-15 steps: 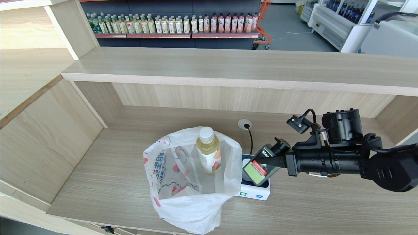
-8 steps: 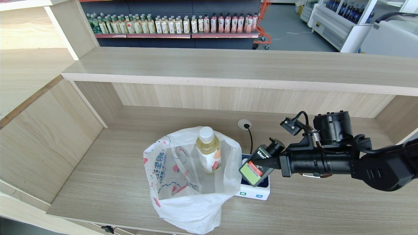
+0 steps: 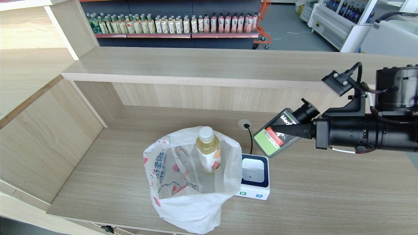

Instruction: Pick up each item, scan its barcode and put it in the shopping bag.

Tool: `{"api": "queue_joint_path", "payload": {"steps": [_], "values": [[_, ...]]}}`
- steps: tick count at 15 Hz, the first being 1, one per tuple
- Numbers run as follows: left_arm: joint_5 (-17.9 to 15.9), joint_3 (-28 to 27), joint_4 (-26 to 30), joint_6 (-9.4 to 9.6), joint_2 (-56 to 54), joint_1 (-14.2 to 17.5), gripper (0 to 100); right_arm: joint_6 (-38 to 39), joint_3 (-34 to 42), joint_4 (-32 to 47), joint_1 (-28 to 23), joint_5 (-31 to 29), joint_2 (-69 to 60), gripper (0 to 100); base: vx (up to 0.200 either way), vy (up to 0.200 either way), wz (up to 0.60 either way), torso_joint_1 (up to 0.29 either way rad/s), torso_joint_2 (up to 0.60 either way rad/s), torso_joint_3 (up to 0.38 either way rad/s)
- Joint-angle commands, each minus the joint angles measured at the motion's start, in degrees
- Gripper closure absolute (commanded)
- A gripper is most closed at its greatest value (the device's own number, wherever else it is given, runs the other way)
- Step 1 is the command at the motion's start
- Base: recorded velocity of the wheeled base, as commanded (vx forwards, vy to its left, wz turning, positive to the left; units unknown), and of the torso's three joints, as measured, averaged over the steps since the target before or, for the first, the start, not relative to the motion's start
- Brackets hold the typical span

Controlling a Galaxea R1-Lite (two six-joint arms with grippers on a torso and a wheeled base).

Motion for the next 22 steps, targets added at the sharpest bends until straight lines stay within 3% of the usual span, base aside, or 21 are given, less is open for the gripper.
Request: {"api": "queue_joint_path", "payload": {"steps": [1, 4, 5, 13, 17, 22], "values": [[0.0, 0.0, 0.0, -0.02, 0.0, 0.0, 0, -6.7, -1.7, 2.0, -1.4, -2.8, -7.2, 100, 0.000, 0.000, 0.00, 0.000, 0.00, 0.000], [0.0, 0.0, 0.1, -0.02, 0.0, 0.0, 0, -11.0, -2.4, 0.4, -1.2, -21.1, -6.2, 100, 0.000, 0.000, 0.00, 0.000, 0.00, 0.000], [0.0, 0.0, 0.0, -0.02, 0.0, 0.0, 0, -11.2, -1.5, 0.0, -1.3, -22.1, -6.7, 100, 0.000, 0.000, 0.00, 0.000, 0.00, 0.000], [0.0, 0.0, 0.0, 0.07, 0.0, 0.0, 0, -11.7, 2.3, 0.2, 0.6, -22.1, -10.7, 100, 0.000, 0.000, 0.00, 0.000, 0.00, 0.000], [0.0, 0.0, 0.1, 0.07, 0.0, 0.0, 0, -12.1, 6.7, 0.0, 0.9, -22.1, -12.6, 100, 0.000, 0.200, 0.00, -0.002, 0.00, 0.002], [0.0, 0.0, 0.0, -0.02, 0.0, 0.0, 0, -14.4, 9.7, 0.0, 1.0, -22.1, -12.0, 100, 0.000, 0.000, 0.00, 0.000, 0.00, 0.000]]}}
